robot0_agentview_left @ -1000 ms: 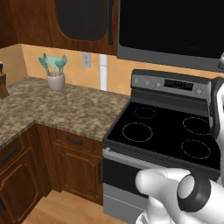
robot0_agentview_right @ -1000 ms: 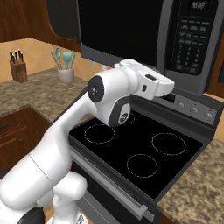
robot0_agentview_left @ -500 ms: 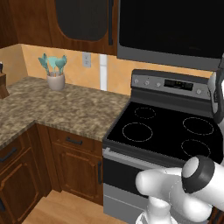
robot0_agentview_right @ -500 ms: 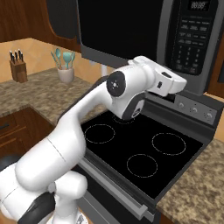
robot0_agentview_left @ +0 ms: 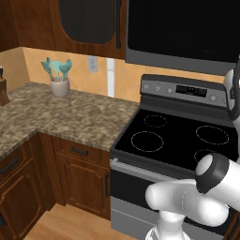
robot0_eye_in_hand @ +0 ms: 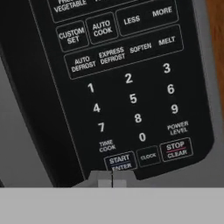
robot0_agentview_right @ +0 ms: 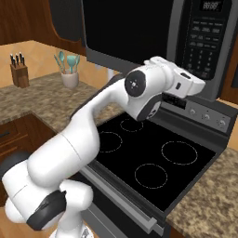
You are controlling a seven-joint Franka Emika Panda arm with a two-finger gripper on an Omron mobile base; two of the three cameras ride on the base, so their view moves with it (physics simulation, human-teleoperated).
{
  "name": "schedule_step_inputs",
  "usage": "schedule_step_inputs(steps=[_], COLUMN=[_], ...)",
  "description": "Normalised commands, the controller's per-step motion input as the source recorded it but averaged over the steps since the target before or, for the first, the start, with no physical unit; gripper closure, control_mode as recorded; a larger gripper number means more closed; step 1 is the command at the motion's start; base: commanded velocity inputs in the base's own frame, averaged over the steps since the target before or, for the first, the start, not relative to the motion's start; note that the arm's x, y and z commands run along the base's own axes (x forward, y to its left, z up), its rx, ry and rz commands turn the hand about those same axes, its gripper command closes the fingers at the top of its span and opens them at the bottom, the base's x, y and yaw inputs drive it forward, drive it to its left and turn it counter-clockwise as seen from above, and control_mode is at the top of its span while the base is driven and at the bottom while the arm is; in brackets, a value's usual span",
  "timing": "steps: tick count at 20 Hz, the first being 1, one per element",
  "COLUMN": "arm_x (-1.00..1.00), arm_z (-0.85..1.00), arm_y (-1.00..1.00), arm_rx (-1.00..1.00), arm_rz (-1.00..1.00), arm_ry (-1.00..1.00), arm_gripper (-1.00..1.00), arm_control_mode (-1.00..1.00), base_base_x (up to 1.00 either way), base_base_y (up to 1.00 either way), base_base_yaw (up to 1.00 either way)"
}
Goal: Pick the onion from the sink and place it in the bowl. Then pick the bowl and place it in the microwave. Then close the microwave door and press the start button.
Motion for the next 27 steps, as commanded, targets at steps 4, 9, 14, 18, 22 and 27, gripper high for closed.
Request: schedule_step_inputs(steps=[4,9,14,18,22,27], arm_x=[0.17,0.04,0.24,0.49,0.29,-0.7], arm_z=[0.0,0.0,-0.14,-0.55,-0.45,0.1], arm_y=[-0.21,-0.25,-0.12,-0.15,0.01,0.36], arm_rx=[0.03,0.04,0.03,0.11,0.12,0.0], arm_rz=[0.02,0.04,0.04,0.09,0.05,-0.05], arm_ry=[0.0,0.0,0.0,-0.05,-0.16,-0.2], arm_gripper=[1.0,1.0,1.0,1.0,1.0,1.0], arm_control_mode=[-1.0,-1.0,-1.0,-1.0,-1.0,-1.0], base_base_x=[0.0,0.0,0.0,0.0,0.0,0.0], base_base_y=[0.0,0.0,0.0,0.0,0.0,0.0], base_base_yaw=[0.0,0.0,0.0,0.0,0.0,0.0])
